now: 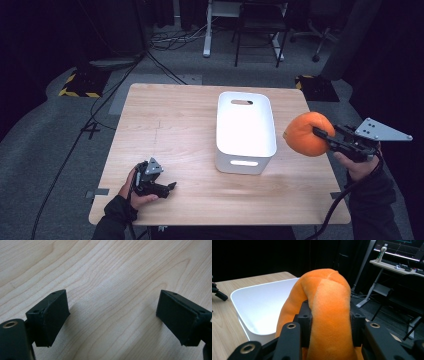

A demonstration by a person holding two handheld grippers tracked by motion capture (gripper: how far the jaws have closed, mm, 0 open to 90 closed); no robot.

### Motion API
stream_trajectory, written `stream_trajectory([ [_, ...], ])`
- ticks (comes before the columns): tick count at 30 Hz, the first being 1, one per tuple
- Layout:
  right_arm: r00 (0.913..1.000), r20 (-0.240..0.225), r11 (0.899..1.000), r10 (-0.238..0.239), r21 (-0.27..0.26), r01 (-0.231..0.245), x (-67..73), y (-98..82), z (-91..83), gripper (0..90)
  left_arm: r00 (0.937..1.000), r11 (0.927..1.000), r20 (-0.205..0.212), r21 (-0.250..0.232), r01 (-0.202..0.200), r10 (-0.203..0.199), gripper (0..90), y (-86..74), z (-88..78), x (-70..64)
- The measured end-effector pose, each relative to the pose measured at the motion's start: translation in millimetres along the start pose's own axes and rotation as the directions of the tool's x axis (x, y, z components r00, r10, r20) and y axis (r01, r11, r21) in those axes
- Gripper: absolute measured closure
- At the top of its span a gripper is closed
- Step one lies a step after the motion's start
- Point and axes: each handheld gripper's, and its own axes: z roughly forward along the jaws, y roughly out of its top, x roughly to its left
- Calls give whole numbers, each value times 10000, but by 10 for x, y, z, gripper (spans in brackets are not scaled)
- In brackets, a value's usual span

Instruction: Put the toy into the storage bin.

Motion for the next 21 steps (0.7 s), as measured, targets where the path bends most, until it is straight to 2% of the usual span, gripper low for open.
stream_trajectory([
  [1, 10000, -11, 10000, 78, -15, -78, 5, 15, 3, 641, 10000, 10000, -1, -2, 2, -2, 113, 0, 0, 0],
  [7, 9998, -61, 9997, -206, -143, 205, 22, 119, 44, 641, 10000, 10000, 3, 17, -3, 3, 113, 1, -1, 0],
  [21, 9987, -308, 9985, -404, -378, 392, 140, 325, 174, 640, 10000, 10000, 14, -5, 25, -25, 113, 0, 1, -1],
])
